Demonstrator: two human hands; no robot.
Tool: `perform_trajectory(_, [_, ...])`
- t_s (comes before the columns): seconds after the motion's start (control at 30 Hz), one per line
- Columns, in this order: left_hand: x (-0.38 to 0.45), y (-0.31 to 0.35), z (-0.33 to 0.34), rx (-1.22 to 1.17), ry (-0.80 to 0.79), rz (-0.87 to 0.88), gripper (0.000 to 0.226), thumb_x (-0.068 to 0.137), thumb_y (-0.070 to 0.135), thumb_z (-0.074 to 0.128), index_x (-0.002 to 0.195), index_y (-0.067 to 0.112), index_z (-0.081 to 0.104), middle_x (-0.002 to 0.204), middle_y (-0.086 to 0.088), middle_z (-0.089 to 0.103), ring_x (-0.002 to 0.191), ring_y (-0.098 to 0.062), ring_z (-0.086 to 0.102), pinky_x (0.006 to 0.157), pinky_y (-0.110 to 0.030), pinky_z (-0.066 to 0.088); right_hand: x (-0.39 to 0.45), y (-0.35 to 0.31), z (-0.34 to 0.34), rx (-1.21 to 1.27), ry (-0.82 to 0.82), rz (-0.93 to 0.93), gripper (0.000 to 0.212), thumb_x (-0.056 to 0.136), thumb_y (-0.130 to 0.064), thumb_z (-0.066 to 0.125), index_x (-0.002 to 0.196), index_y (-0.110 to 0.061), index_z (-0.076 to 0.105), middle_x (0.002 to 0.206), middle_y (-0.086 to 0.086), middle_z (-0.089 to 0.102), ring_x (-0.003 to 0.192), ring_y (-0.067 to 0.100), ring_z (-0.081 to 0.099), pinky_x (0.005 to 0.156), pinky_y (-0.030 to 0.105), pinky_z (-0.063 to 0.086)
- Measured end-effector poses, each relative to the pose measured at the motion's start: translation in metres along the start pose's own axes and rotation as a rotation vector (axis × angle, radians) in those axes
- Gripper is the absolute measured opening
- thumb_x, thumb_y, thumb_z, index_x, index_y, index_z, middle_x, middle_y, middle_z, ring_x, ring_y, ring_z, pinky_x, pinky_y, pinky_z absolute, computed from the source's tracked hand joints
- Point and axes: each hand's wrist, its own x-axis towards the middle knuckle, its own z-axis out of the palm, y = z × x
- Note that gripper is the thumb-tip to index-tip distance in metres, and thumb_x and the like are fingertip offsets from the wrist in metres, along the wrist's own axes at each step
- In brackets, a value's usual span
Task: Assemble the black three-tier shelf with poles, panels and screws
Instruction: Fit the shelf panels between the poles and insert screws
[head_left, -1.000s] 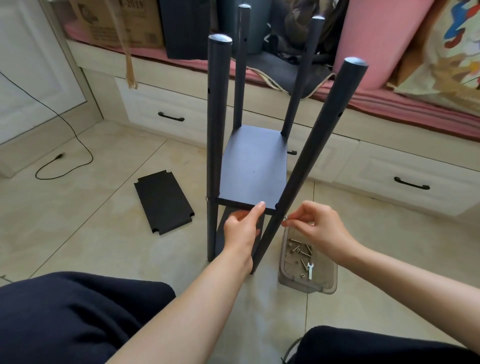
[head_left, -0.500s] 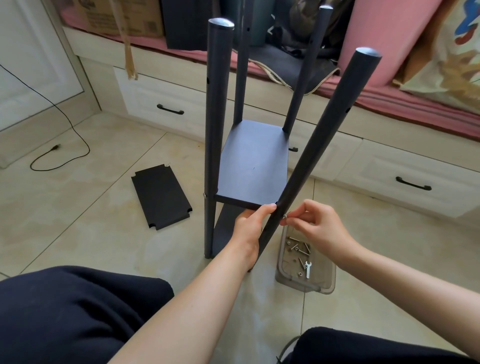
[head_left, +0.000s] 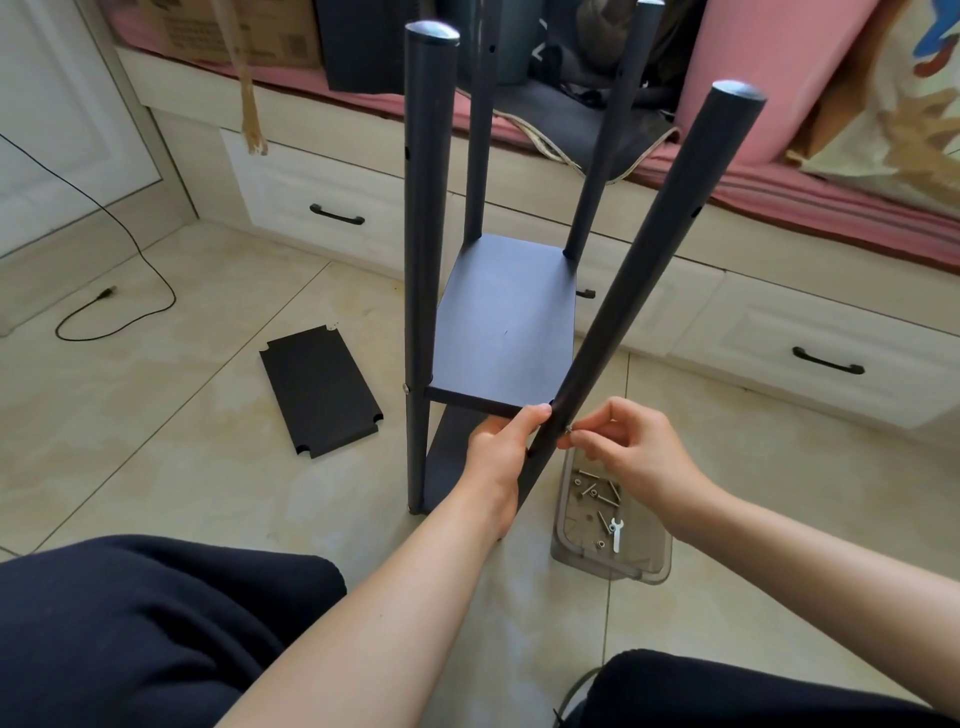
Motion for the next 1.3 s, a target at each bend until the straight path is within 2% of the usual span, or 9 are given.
perform_trajectory(0.17, [-0.0002, 0.0004, -0.0015, -0.002, -0.017, 0.016, 0.023, 0.092, 0.032, 0.069, 0.106, 0.013, 0.072, 0.11, -0.011, 0.074, 0.111, -0.028, 0.067, 0.088, -0.031, 0.051, 0.0024, -0.0043, 0.0007, 0.026, 0.019, 0.043, 0.011, 0.083, -0.014, 0.078, 0.082, -0.013, 0.067, 0.079, -0.005, 0.077, 0.074, 0.001, 0.07, 0.067, 0.019, 0.048])
perform_trajectory(0.23, [0.0004, -0.0004, -0.0015, 0.0, -0.022, 0.025, 0.023, 0.093, 0.032, 0.068, 0.106, 0.014, 0.072, 0.109, -0.011, 0.074, 0.11, -0.028, 0.067, 0.086, -0.03, 0.05, 0.0028, -0.0055, 0.0011, 0.015, 0.035, 0.058, 0.015, 0.08, -0.016, 0.081, 0.082, -0.014, 0.066, 0.078, -0.004, 0.077, 0.074, 0.004, 0.071, 0.067, 0.026, 0.053])
perform_trajectory(0.3, [0.0011, -0.0008, -0.0013, -0.001, -0.029, 0.026, 0.02, 0.093, 0.032, 0.068, 0.102, 0.016, 0.073, 0.107, -0.009, 0.075, 0.11, -0.028, 0.067, 0.084, -0.029, 0.051, 0.0034, -0.0057, 0.0001, -0.017, 0.049, 0.06, 0.016, 0.079, -0.018, 0.082, 0.083, -0.014, 0.067, 0.078, -0.004, 0.077, 0.078, 0.01, 0.073, 0.076, 0.035, 0.056])
perform_trajectory(0.47, [0.0022, -0.0014, -0.0019, -0.001, -0.024, 0.011, 0.014, 0.091, 0.034, 0.07, 0.095, 0.02, 0.073, 0.088, 0.004, 0.076, 0.099, -0.021, 0.069, 0.079, -0.026, 0.052, 0.0028, -0.0045, -0.002, -0.128, 0.042, -0.001, 0.014, 0.08, -0.024, 0.082, 0.08, -0.019, 0.069, 0.074, -0.008, 0.075, 0.072, 0.008, 0.07, 0.077, 0.039, 0.058])
perform_trajectory(0.6, [0.0019, -0.0022, -0.0018, -0.004, -0.031, 0.023, 0.015, 0.092, 0.035, 0.07, 0.098, 0.022, 0.074, 0.094, 0.003, 0.077, 0.101, -0.02, 0.069, 0.08, -0.026, 0.051, 0.003, -0.0043, -0.0016, -0.151, 0.036, -0.027, 0.016, 0.082, -0.023, 0.08, 0.086, -0.024, 0.064, 0.072, -0.007, 0.074, 0.073, 0.015, 0.071, 0.072, 0.042, 0.057])
perform_trajectory(0.77, [0.0008, -0.0028, -0.0011, 0.007, -0.03, 0.029, 0.018, 0.092, 0.037, 0.068, 0.1, 0.022, 0.073, 0.098, 0.002, 0.076, 0.104, -0.02, 0.068, 0.083, -0.028, 0.05, 0.003, -0.0072, -0.0025, -0.147, 0.032, -0.094, 0.028, 0.081, -0.02, 0.08, 0.099, -0.031, 0.062, 0.075, -0.006, 0.073, 0.065, 0.005, 0.066, 0.062, 0.017, 0.052])
perform_trajectory(0.87, [0.0004, -0.0024, -0.0007, 0.003, -0.032, 0.029, 0.018, 0.093, 0.036, 0.067, 0.103, 0.022, 0.072, 0.102, 0.0, 0.076, 0.107, -0.021, 0.067, 0.085, -0.029, 0.05, 0.004, -0.0081, -0.0033, -0.154, 0.037, -0.113, 0.026, 0.083, -0.021, 0.079, 0.1, -0.032, 0.063, 0.077, -0.002, 0.071, 0.066, 0.007, 0.066, 0.062, 0.017, 0.053])
perform_trajectory(1.17, [0.001, -0.0027, -0.0003, -0.002, -0.036, 0.037, 0.015, 0.093, 0.034, 0.067, 0.101, 0.022, 0.071, 0.096, 0.003, 0.075, 0.106, -0.021, 0.067, 0.086, -0.027, 0.05, 0.0057, -0.0037, -0.001, -0.19, 0.027, -0.184, 0.035, 0.085, -0.016, 0.077, 0.1, -0.04, 0.057, 0.075, -0.006, 0.068, 0.065, 0.003, 0.062, 0.061, 0.01, 0.047])
perform_trajectory(1.3, [0.0011, -0.0032, -0.0002, -0.01, -0.041, 0.037, 0.015, 0.094, 0.034, 0.067, 0.102, 0.022, 0.071, 0.098, 0.002, 0.075, 0.106, -0.021, 0.067, 0.084, -0.027, 0.05, 0.0058, -0.0022, -0.0005, -0.211, 0.029, -0.196, 0.033, 0.085, -0.017, 0.076, 0.104, -0.037, 0.057, 0.074, -0.004, 0.067, 0.069, 0.004, 0.063, 0.062, 0.009, 0.047])
